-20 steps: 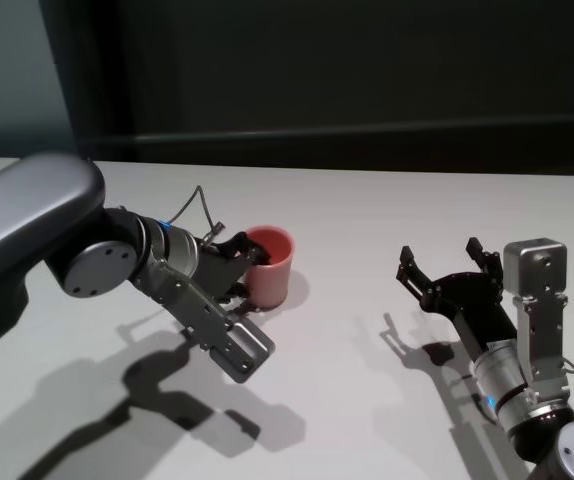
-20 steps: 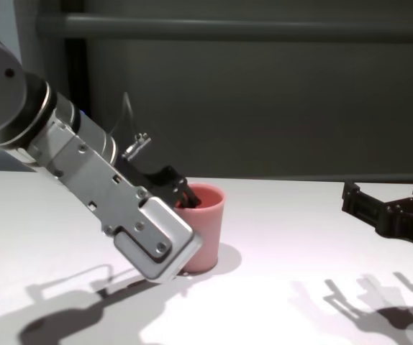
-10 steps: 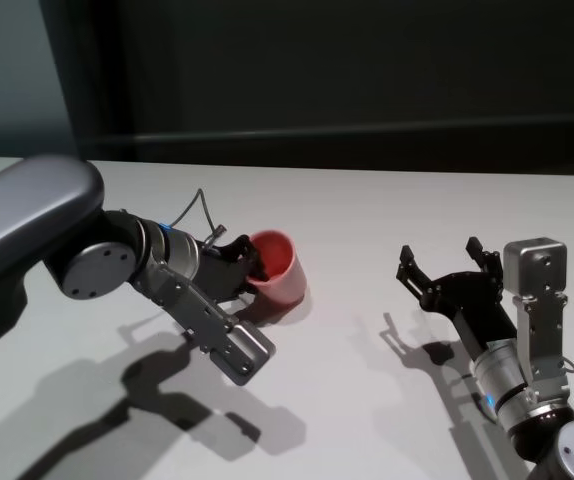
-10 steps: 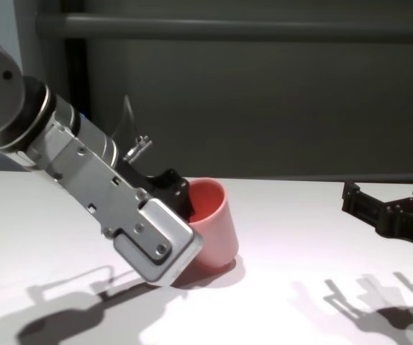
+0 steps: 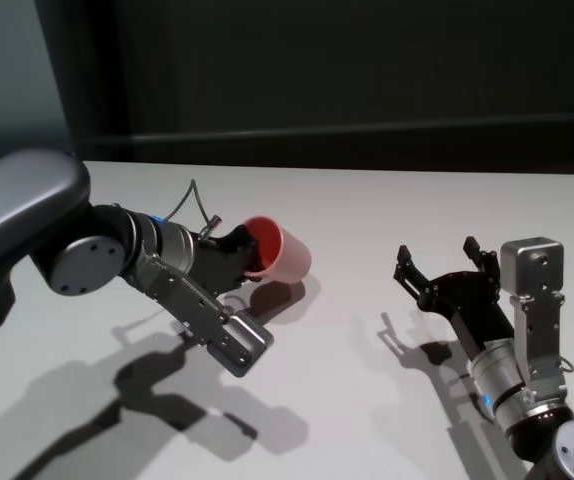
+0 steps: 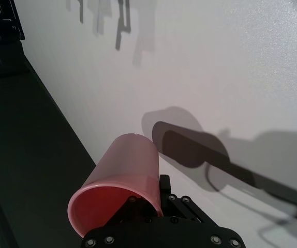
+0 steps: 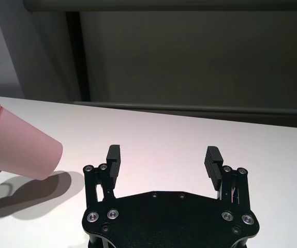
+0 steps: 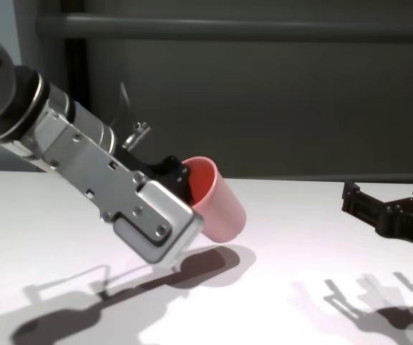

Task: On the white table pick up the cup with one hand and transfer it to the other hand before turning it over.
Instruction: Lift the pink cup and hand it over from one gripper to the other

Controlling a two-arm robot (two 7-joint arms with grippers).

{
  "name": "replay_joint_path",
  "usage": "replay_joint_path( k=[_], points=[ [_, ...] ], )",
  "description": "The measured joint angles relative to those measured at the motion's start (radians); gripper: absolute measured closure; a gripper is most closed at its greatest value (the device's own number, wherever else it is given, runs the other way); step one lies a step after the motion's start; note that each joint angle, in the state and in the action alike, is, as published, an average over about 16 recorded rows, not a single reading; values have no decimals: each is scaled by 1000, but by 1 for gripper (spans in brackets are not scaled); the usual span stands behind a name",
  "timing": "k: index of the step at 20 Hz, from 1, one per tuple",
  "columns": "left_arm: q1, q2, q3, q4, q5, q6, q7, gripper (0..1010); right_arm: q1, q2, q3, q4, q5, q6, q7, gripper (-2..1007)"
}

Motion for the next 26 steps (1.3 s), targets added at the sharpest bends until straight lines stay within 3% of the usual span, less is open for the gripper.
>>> replay_joint_path(
  k=[5, 10, 18, 26],
  points=[
    [19, 9, -41, -12, -61, 5, 27, 972, 0, 0, 0, 0, 0, 0, 0, 3],
    [52, 16, -105, -23, -156, 9, 56, 972, 0, 0, 0, 0, 0, 0, 0, 3],
    [120, 13, -229, -32, -363, 10, 87, 972, 0, 0, 0, 0, 0, 0, 0, 3],
    [173, -18, -341, -25, -599, 14, 65, 972, 0, 0, 0, 0, 0, 0, 0, 3]
  ],
)
